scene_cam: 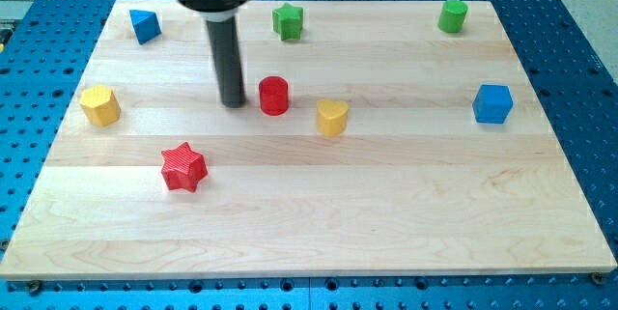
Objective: Move the red circle to the bottom right side of the board
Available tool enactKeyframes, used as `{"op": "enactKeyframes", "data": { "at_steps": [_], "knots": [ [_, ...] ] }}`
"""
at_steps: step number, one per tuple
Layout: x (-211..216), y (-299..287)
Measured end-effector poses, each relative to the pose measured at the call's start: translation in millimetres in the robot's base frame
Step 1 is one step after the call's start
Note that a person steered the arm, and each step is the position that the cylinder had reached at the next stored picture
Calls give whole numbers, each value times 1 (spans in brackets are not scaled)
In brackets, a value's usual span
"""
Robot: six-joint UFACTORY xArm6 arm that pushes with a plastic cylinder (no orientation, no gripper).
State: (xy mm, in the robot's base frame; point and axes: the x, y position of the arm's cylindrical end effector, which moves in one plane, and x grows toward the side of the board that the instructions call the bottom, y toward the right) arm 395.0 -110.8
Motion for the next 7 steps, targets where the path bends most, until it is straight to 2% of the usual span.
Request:
{"op": "enactKeyframes", "data": {
  "at_steps": [1, 2, 4, 5, 6, 7],
  "knots": [
    [-27, -22],
    [-32, -33],
    [-26, 49],
    [69, 53],
    [114, 76],
    [78, 28]
  ]
}}
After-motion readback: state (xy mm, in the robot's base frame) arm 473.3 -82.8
